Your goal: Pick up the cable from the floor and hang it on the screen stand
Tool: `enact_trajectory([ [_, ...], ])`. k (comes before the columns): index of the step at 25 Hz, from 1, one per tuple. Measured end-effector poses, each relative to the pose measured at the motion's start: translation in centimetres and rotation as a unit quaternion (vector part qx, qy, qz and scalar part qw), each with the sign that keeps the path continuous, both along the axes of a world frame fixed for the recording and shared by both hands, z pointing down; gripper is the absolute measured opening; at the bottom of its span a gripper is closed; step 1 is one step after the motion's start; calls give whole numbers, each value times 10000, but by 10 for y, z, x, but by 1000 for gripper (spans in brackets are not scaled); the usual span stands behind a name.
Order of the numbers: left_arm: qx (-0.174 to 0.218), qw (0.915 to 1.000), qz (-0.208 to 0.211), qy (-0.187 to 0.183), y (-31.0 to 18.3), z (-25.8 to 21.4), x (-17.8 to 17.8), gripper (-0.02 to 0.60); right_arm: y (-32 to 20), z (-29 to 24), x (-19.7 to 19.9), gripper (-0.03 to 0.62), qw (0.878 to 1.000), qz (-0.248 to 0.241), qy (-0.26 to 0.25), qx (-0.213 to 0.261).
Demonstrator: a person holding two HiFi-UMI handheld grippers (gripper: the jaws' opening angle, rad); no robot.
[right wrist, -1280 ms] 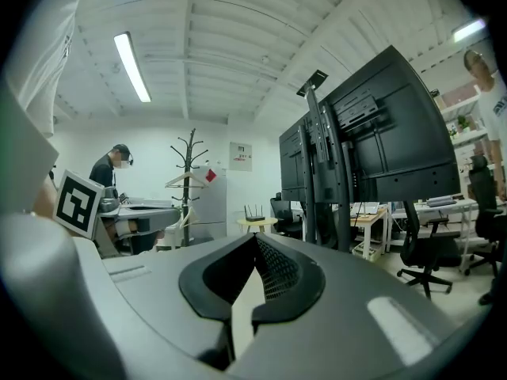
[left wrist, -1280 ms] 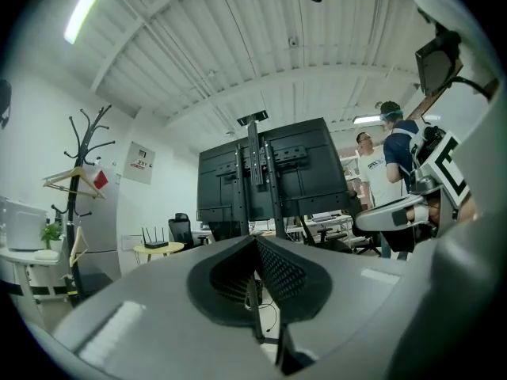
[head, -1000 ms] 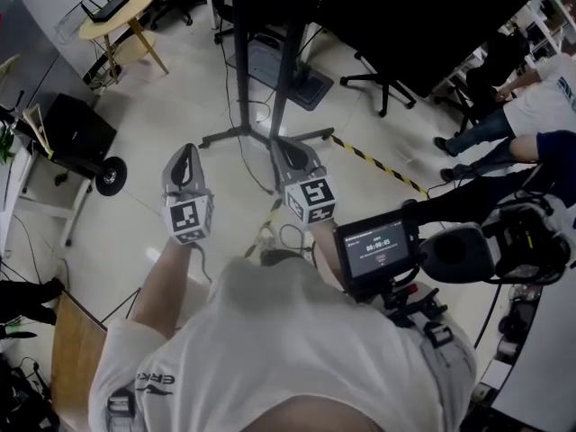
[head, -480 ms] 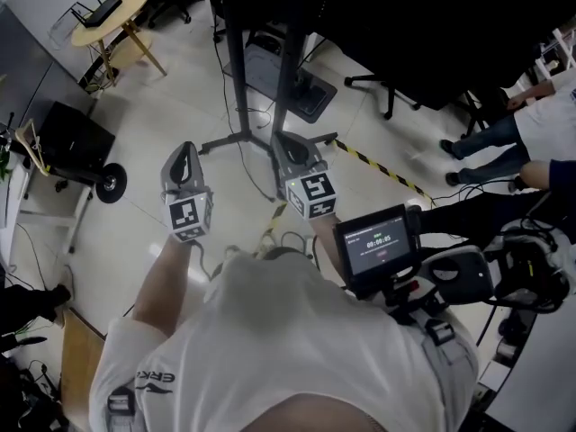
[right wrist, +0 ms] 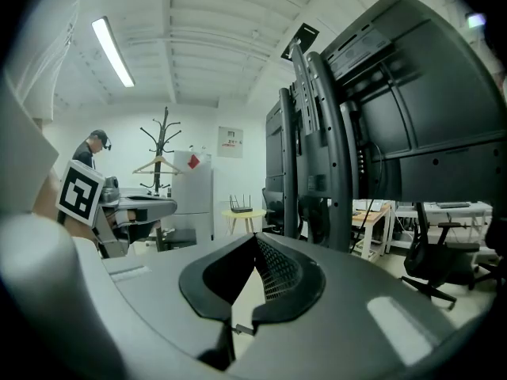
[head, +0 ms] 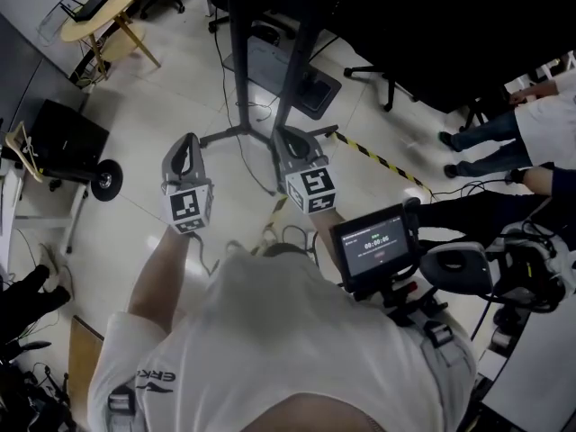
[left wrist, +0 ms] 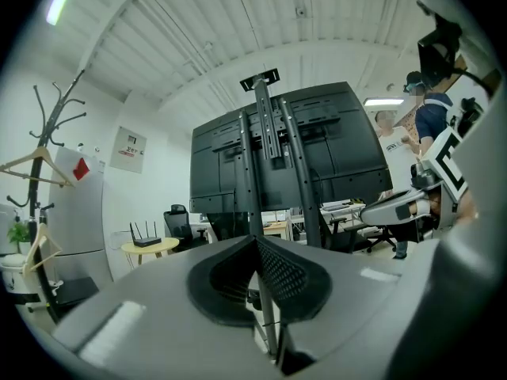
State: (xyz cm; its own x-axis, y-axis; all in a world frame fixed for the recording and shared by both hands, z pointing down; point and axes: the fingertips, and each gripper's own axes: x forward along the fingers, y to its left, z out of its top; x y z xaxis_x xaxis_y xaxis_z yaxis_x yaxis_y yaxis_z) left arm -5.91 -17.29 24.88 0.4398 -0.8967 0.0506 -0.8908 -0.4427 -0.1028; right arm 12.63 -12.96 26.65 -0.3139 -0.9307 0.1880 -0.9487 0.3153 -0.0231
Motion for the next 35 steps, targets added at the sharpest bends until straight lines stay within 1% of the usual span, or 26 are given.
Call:
enact_trajectory([
  [3,-8,10000,38,-82,-22,11,-3,3,-17,15,-5,12,9999,-37,119,-99],
  [6,-143,9998,43,-151,-40,37,-7,3,-29,41,-10,12,9993,-111,238,-254],
  [9,-305,9992,79,-240,-51,71,-6,3,-35,79,-10,12,9982,-191,322,-475],
  [12,-389,9986,145,-340,-65,113,-1,3,-45,130,-5,12,9968,-227,353,-675],
  [16,-449,9979,225,-419,-84,180,6,3,-59,206,0,12,9954,-229,399,-837],
  [20,-486,9973,301,-461,-98,257,13,3,-68,290,5,12,9940,-209,451,-971],
  [26,-397,9969,414,-532,-121,373,23,3,-81,420,14,12,9926,-194,460,-1104],
  [32,-244,9970,502,-537,-143,481,25,3,-99,536,21,12,9936,-114,488,-1008],
  [35,-180,9963,631,-560,-151,533,26,3,-106,589,19,14,9945,-95,483,-920],
])
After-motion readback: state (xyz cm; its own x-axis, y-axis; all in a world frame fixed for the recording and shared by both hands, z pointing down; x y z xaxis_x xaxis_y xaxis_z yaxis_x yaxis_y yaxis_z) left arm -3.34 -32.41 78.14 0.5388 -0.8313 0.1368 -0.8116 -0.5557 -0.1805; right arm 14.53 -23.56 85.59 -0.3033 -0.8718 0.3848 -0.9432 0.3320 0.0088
